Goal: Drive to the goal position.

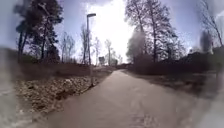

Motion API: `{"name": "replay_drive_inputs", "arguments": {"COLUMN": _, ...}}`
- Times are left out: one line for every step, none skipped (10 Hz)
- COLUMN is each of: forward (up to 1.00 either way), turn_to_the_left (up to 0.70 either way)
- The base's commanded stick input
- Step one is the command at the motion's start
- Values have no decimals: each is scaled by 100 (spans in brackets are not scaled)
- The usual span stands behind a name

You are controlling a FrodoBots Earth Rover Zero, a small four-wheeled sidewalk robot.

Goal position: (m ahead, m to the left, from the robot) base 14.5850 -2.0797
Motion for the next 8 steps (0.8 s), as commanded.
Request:
{"name": "replay_drive_inputs", "arguments": {"forward": 100, "turn_to_the_left": -7}}
{"name": "replay_drive_inputs", "arguments": {"forward": 100, "turn_to_the_left": -18}}
{"name": "replay_drive_inputs", "arguments": {"forward": 100, "turn_to_the_left": 0}}
{"name": "replay_drive_inputs", "arguments": {"forward": 100, "turn_to_the_left": 0}}
{"name": "replay_drive_inputs", "arguments": {"forward": 100, "turn_to_the_left": 0}}
{"name": "replay_drive_inputs", "arguments": {"forward": 100, "turn_to_the_left": 0}}
{"name": "replay_drive_inputs", "arguments": {"forward": 100, "turn_to_the_left": 0}}
{"name": "replay_drive_inputs", "arguments": {"forward": 100, "turn_to_the_left": 0}}
